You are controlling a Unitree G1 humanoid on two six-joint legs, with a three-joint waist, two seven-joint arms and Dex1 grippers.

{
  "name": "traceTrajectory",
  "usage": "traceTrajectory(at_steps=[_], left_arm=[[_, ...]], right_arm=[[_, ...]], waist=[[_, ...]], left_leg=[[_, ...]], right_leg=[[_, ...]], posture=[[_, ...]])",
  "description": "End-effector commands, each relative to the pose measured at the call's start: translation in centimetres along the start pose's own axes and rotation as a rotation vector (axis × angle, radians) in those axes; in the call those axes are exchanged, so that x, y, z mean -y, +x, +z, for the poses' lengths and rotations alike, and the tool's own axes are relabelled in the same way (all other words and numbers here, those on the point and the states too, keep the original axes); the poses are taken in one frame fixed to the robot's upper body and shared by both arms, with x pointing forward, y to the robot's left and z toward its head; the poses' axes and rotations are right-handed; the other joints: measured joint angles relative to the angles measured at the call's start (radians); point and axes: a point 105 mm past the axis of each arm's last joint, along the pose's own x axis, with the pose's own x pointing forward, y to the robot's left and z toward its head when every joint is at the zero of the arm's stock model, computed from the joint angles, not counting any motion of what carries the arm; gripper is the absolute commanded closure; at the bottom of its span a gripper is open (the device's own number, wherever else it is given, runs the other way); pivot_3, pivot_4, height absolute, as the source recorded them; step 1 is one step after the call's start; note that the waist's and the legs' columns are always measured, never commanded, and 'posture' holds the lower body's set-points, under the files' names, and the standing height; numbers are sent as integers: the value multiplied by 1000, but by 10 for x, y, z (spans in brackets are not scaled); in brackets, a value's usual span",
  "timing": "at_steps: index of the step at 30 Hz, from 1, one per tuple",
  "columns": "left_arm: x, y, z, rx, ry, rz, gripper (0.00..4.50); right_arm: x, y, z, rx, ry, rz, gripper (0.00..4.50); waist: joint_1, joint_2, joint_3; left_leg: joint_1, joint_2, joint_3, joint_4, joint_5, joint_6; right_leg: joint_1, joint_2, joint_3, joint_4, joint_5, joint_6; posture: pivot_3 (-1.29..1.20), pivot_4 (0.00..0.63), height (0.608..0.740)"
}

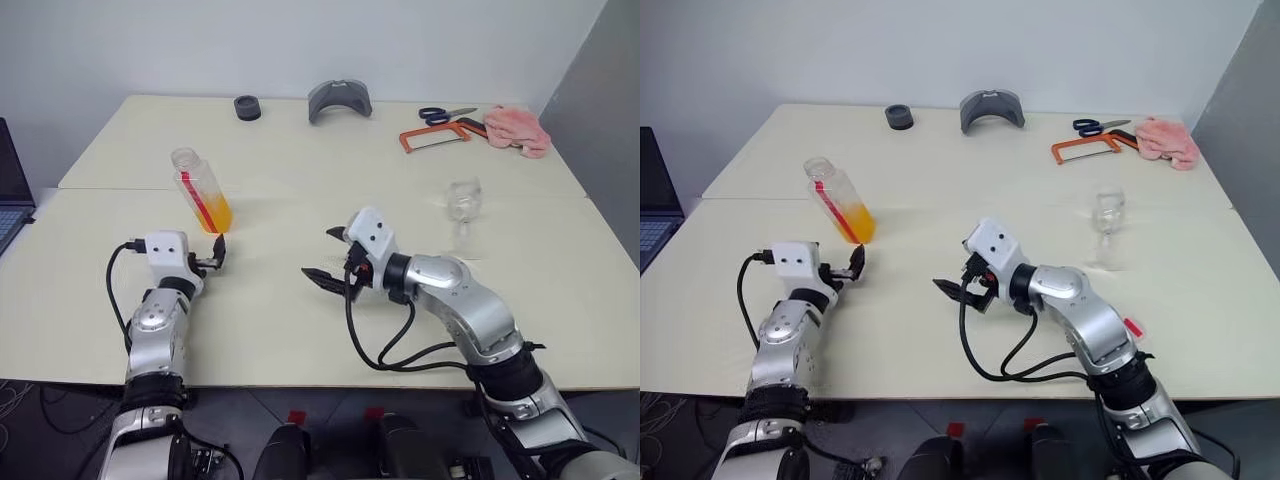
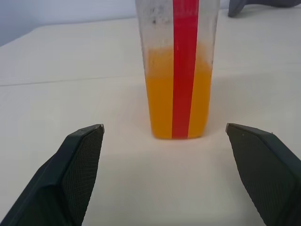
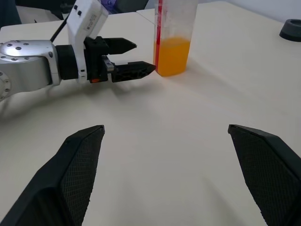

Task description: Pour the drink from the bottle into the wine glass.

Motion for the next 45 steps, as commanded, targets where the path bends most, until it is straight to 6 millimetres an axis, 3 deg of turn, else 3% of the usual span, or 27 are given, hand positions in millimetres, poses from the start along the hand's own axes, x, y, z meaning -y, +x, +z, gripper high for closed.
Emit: traceTrajectory(at_steps=[1,13,18,24,28,34,40,45], left_arm=[[7,-7,11,44,15,-32,39],[44,-31,4,25,35,-275,39],[72,-34,13,38,36,-454,39],[101,-31,30,62,66,-656,39],[121,-30,45,81,72,-807,39],[145,-31,57,92,128,-1004,39],[158,-28,63,113,161,-1080,39],[170,-32,64,129,189,-1156,39]], right_arm=[[-1,-9,11,38,-23,-5,0],[6,-34,7,19,31,-44,0],[22,-54,23,81,119,-94,0],[85,-88,34,107,250,-343,0],[131,-110,23,-22,360,-514,0],[185,-135,-1,-198,473,-682,0],[206,-137,-23,-340,577,-678,0],[209,-129,-35,-427,659,-632,0]], waist=[[1,0,0],[3,0,0],[4,0,0],[4,0,0],[7,0,0],[3,0,0],[-3,1,0],[-6,2,1]], left_leg=[[0,0,0,0,0,0],[1,0,0,0,-1,1],[1,0,0,0,-1,1],[1,-1,1,0,-1,1],[1,-1,2,0,-1,1],[2,-1,6,-1,-1,1],[2,-1,9,-1,-1,2],[1,-1,9,-2,-1,2]], right_leg=[[0,0,0,0,0,0],[2,0,0,-1,0,0],[2,0,0,-1,0,0],[3,1,0,-1,0,0],[3,1,0,-1,0,0],[3,1,1,-1,0,0],[3,2,2,-2,0,0],[2,2,2,-2,0,0]], posture=[[0,150,740],[0,150,740],[0,150,740],[0,150,740],[0,150,740],[0,150,740],[0,150,740],[0,150,740]])
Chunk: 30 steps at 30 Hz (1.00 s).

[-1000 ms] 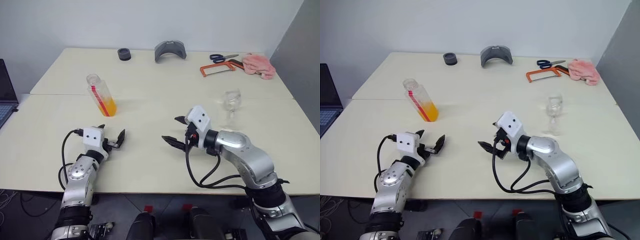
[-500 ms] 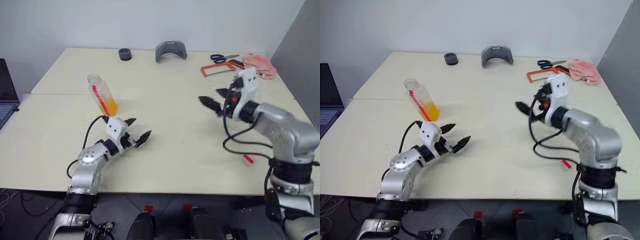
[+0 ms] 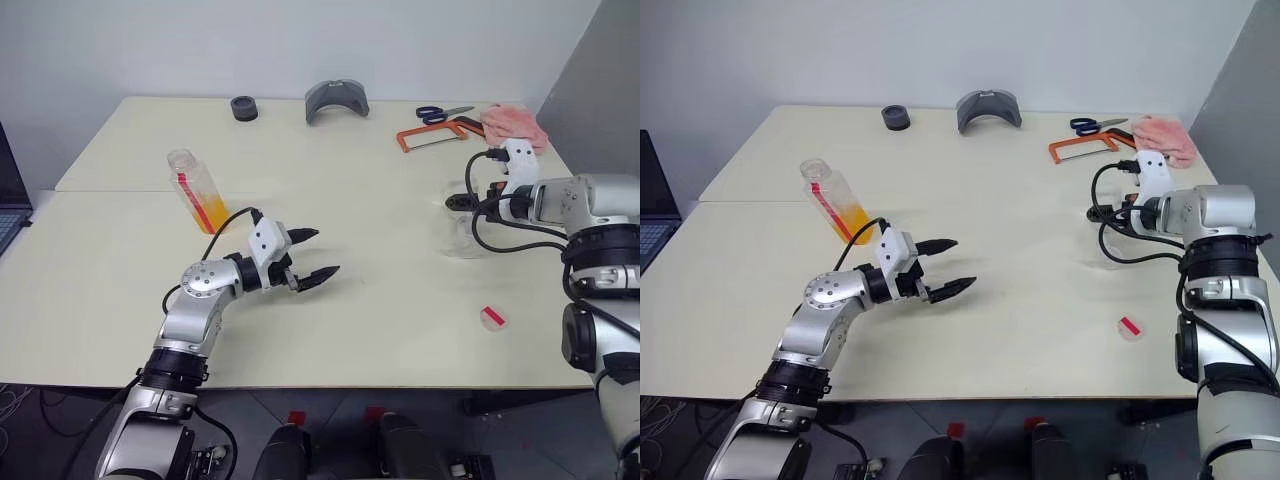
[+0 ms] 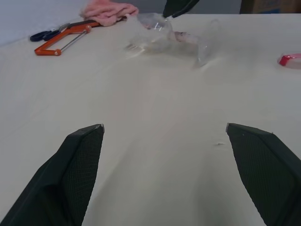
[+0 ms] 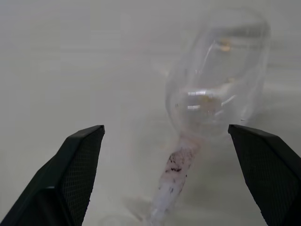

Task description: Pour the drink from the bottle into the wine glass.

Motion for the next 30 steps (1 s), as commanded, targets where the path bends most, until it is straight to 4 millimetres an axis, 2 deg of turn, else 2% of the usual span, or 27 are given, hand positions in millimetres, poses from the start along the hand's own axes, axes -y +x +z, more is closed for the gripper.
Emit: traceTrajectory(at_steps=[1,10,13,20,24,27,30], left_arm=[[5,7,11,25,62,-64,39],[17,21,16,31,161,-155,39],[20,25,16,40,167,-154,0],[22,26,11,41,175,-139,0],[20,25,10,36,182,-131,0],[18,23,10,34,186,-128,0],[16,23,9,27,188,-126,0]], right_arm=[[-4,1,11,-15,-8,22,0],[2,14,-10,-171,-97,-6,0],[4,14,-12,-199,-143,-16,597],[5,16,-16,-232,-203,-21,3067],[5,16,-16,-227,-201,-19,4258],[6,16,-12,-205,-202,-23,4360],[3,13,9,-88,-181,-17,4360]], waist=[[0,0,0],[0,0,0],[0,1,0],[0,1,0],[0,1,0],[0,1,0],[0,1,0]], left_leg=[[0,0,0,0,0,0],[-1,0,0,0,0,0],[-1,0,0,0,0,0],[-1,0,0,0,0,0],[-1,0,-1,0,0,0],[-1,0,-1,0,0,0],[-1,0,0,0,0,0]], right_leg=[[0,0,0,0,0,0],[-1,0,0,0,0,0],[-1,-1,0,0,0,0],[-1,-1,0,0,0,0],[-1,-1,0,1,0,0],[-1,-1,0,1,0,0],[-1,-1,0,1,0,0]], posture=[[0,150,740],[0,150,740],[0,150,740],[0,150,740],[0,150,740],[0,150,740],[0,150,740]])
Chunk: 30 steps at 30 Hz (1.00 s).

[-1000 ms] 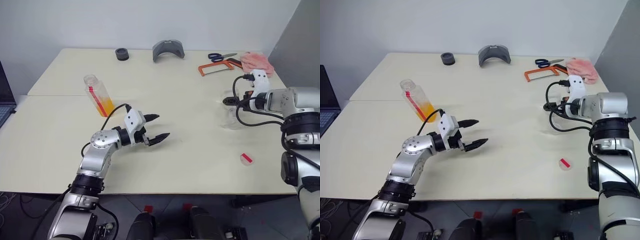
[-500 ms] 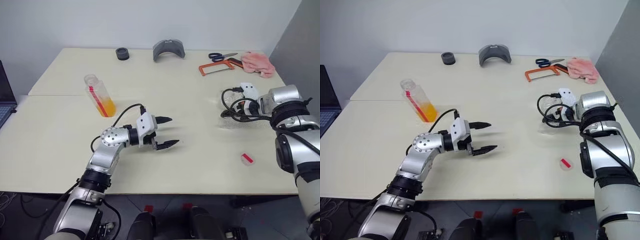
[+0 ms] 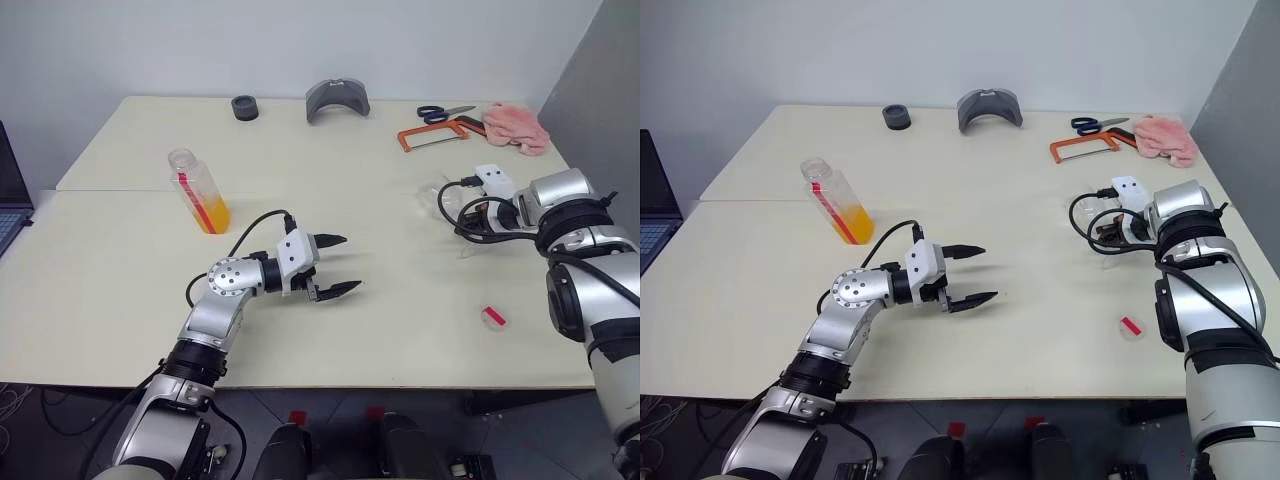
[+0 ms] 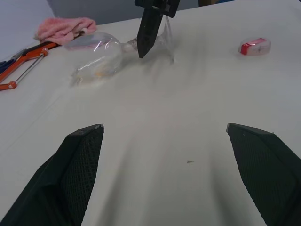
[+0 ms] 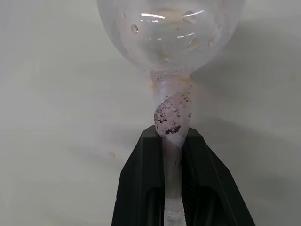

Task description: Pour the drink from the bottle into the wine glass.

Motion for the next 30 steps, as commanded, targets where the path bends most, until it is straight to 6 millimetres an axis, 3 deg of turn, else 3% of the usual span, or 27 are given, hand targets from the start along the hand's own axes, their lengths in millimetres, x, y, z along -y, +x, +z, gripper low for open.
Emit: traceTrajectory(at_steps=[1,7,15,24,27,30], left_arm=[[-4,-2,4,4,35,7,0],[-8,-5,5,0,30,12,0],[-11,-5,7,-10,41,-7,0],[-13,-5,9,-18,49,-23,0],[-14,-4,10,-17,52,-28,0],[-14,-3,11,-15,54,-32,0]], right_arm=[[0,-18,41,206,25,-2,4360],[-13,-15,55,336,106,75,4360],[-16,17,19,395,161,103,4360],[-28,24,-29,393,95,139,4360],[-31,21,-35,389,113,153,4360],[-33,16,-29,411,159,176,4360]], waist=[[0,0,0],[-1,1,1],[1,0,0],[2,2,-2],[4,2,-2],[4,2,-2]], left_leg=[[0,0,0,0,0,0],[0,0,0,0,0,0],[0,1,0,1,0,0],[1,1,-3,1,0,0],[1,1,-3,1,0,0],[1,0,-3,1,0,0]], right_leg=[[0,0,0,0,0,0],[-1,0,0,0,0,0],[1,-1,-1,0,0,0],[3,0,-2,0,0,0],[4,0,-2,0,0,0],[4,0,-2,0,0,0]], posture=[[0,150,740],[0,150,740],[0,150,740],[0,150,740],[0,150,740],[0,150,740]])
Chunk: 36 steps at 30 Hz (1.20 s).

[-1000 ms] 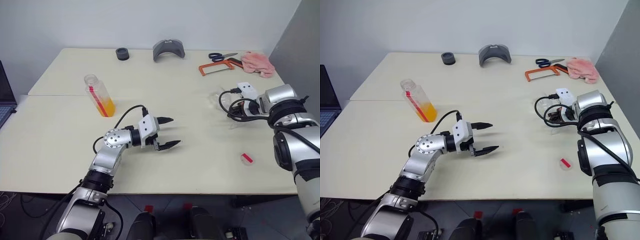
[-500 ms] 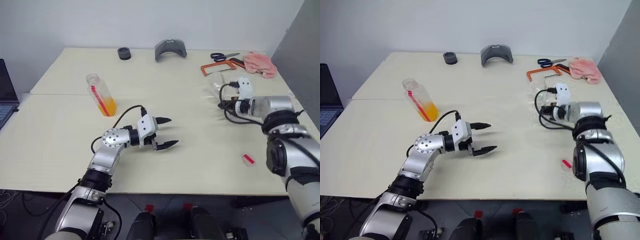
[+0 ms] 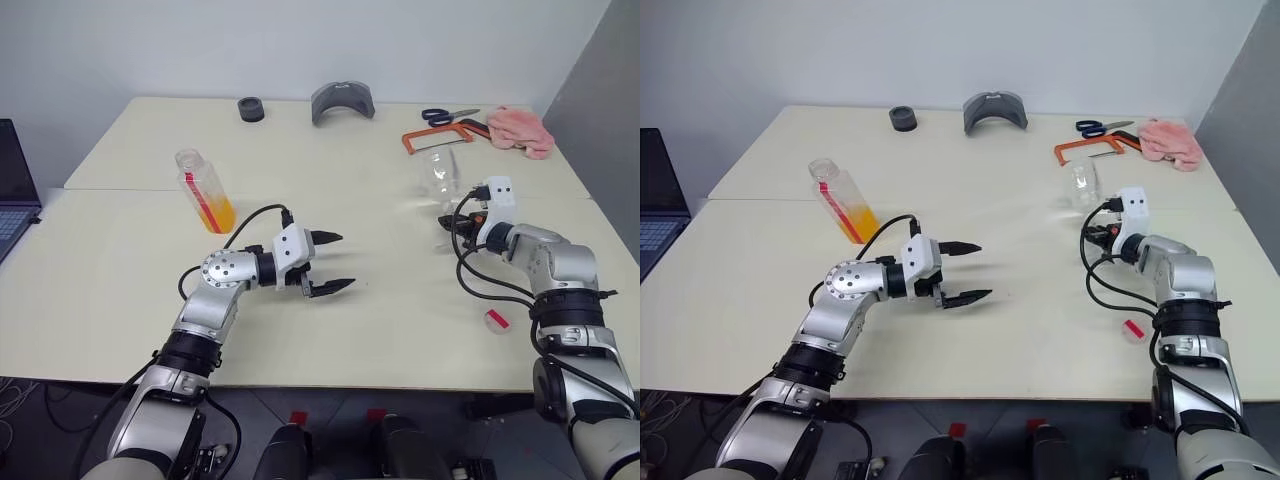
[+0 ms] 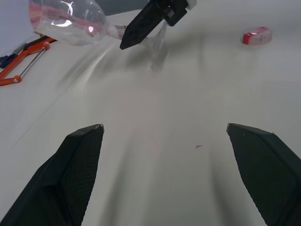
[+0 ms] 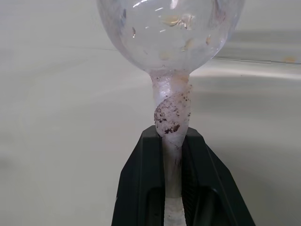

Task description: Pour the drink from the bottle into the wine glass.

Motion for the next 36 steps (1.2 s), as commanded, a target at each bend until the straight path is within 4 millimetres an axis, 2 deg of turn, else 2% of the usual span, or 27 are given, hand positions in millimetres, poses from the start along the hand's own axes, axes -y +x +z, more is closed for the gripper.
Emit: traceTrajectory(at_steps=[1,4,7,13,22,23,24,32,36], left_arm=[[-4,1,10,17,34,-2,0],[-5,1,11,20,34,-3,0],[-5,0,12,24,30,-5,0],[-5,2,13,25,30,-15,0],[-2,6,13,32,28,-32,0],[-1,6,13,31,27,-33,0],[-1,5,13,30,27,-34,0],[-1,4,11,25,27,-36,0],[0,5,10,22,28,-42,0]], right_arm=[[-5,1,-15,-58,122,32,4360],[-9,-4,-7,-76,204,59,4360],[-22,-15,-2,-214,347,116,4360],[-31,-30,16,-316,397,120,4360],[-27,-34,0,-385,359,71,4360],[-26,-34,-3,-387,357,69,3640],[-26,-34,-4,-391,354,66,3416],[-33,-39,-9,-435,322,103,634],[-38,-42,4,-458,279,146,634]], waist=[[0,0,0],[0,0,0],[-1,0,0],[-1,2,1],[-1,2,1],[-1,2,1],[-1,2,1],[-1,2,1],[-1,2,1]], left_leg=[[0,0,0,0,0,0],[0,0,0,0,0,0],[0,0,0,0,0,0],[-1,0,0,-1,0,0],[-2,0,1,-1,0,0],[-2,0,1,-1,0,0],[-2,0,1,-1,0,0],[-2,0,1,0,0,0],[-2,0,1,0,0,0]], right_leg=[[0,0,0,0,0,0],[0,0,0,0,0,0],[0,0,0,0,0,0],[-2,0,1,0,0,0],[-2,0,1,0,0,0],[-2,0,1,0,0,0],[-2,0,1,0,0,0],[-2,0,1,0,0,0],[-2,0,1,0,0,0]], posture=[[0,150,740],[0,150,740],[0,150,740],[0,150,740],[0,150,740],[0,150,740],[0,150,740],[0,150,740],[0,150,740]])
